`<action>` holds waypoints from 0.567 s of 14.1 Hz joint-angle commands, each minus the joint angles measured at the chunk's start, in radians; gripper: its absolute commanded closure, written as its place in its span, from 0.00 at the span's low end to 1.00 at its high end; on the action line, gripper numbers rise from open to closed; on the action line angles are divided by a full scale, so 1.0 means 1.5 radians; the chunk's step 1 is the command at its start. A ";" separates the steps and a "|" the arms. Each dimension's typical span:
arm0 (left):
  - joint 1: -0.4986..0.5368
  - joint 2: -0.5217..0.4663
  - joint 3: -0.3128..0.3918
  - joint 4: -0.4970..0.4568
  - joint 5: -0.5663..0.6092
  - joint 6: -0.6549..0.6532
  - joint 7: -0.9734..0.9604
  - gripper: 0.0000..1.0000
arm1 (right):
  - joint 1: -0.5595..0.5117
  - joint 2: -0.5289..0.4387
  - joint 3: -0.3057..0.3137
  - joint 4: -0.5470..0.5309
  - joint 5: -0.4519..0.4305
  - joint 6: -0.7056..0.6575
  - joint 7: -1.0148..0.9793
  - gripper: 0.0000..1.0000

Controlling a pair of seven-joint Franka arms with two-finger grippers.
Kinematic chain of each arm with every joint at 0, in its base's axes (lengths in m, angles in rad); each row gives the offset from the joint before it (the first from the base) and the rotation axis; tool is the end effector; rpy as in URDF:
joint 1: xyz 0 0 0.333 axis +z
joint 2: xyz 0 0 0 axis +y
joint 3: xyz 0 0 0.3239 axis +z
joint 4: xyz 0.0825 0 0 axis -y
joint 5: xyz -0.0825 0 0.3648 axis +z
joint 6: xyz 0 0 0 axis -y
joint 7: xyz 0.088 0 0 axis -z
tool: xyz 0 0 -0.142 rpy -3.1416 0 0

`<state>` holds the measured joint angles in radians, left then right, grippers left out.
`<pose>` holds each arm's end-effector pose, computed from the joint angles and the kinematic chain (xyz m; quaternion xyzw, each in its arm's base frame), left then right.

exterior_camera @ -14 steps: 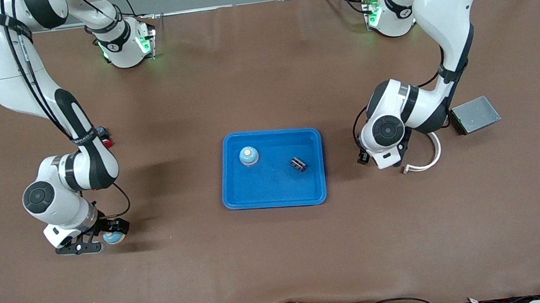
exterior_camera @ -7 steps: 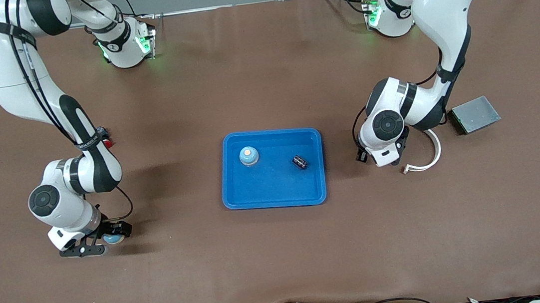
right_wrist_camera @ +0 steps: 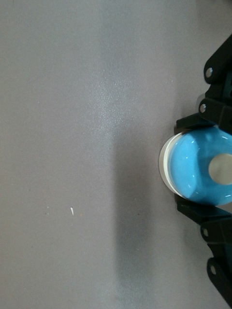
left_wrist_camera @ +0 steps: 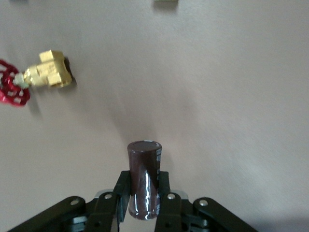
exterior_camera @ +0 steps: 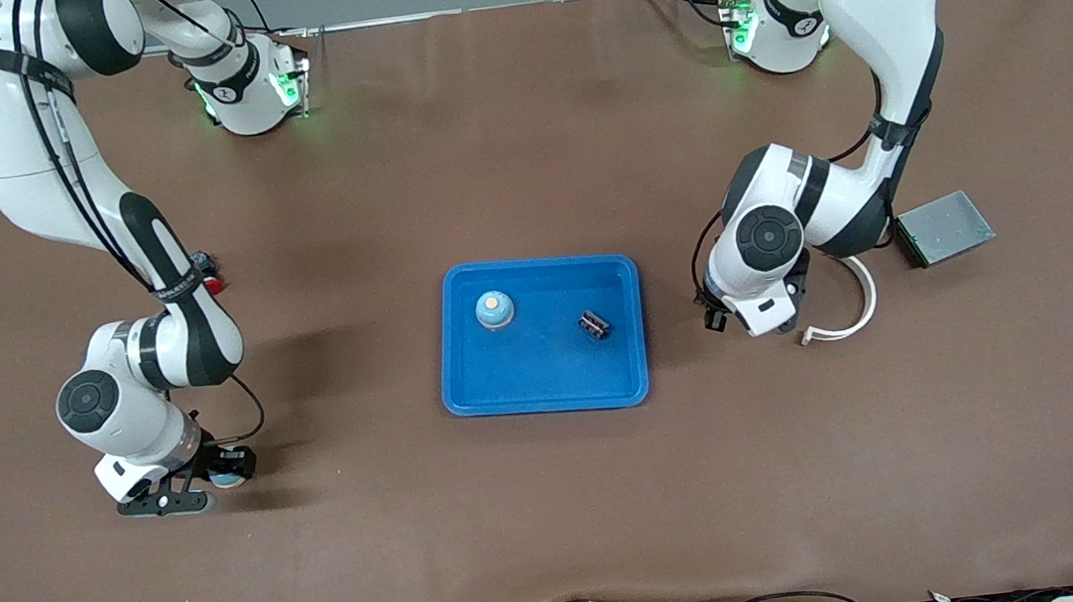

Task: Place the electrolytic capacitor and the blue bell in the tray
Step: 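Carry the bell to the tray while the left gripper carries the capacitor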

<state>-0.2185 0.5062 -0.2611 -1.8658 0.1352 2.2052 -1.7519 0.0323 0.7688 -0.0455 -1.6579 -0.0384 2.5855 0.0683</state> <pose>0.5454 -0.2677 0.2260 -0.8214 -0.5656 0.0432 0.0599 0.6954 -0.0057 0.1612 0.9963 -0.0175 0.0802 0.0245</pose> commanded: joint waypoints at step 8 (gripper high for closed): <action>-0.071 0.075 -0.051 0.171 0.005 -0.042 -0.149 1.00 | 0.052 -0.054 0.037 0.022 0.009 -0.133 0.154 1.00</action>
<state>-0.3014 0.5676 -0.3355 -1.6925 0.1352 2.1682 -1.9442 0.0739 0.7329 0.0075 -1.6113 -0.0347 2.4291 0.2114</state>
